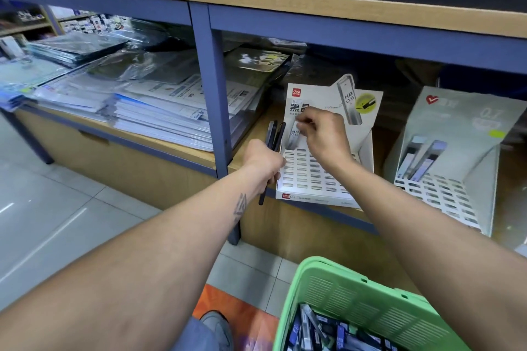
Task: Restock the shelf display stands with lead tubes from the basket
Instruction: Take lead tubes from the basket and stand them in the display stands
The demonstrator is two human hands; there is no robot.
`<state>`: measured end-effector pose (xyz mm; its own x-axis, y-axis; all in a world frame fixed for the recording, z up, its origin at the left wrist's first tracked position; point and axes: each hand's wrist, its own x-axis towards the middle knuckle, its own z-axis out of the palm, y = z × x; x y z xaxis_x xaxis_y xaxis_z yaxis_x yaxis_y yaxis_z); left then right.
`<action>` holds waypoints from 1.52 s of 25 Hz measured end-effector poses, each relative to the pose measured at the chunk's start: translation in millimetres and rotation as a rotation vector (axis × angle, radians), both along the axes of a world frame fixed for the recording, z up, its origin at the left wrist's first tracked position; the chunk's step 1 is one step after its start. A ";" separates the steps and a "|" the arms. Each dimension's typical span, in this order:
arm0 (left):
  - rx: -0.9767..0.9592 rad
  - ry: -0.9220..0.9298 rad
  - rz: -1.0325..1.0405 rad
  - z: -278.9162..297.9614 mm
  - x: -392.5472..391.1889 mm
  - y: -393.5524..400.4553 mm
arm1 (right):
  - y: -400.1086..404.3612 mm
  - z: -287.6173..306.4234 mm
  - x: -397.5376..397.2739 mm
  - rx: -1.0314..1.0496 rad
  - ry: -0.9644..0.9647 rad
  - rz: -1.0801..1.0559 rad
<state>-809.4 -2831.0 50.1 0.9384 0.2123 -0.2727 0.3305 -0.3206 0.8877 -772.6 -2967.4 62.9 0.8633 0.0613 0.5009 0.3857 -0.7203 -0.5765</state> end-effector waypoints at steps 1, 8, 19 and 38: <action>-0.005 0.002 0.001 -1.3 1.0 -0.2 | 1.2 0.5 1.9 -0.067 -0.041 -0.003; -0.023 0.013 0.008 -4.9 5.2 -0.6 | 9.0 -8.5 3.8 -0.405 -0.114 -0.077; -0.479 0.028 -0.215 31.7 -6.9 17.3 | 0.7 17.5 -24.8 0.524 0.377 0.090; -0.455 0.136 -0.280 34.4 -12.8 5.3 | -39.2 27.6 -44.9 0.786 0.437 0.123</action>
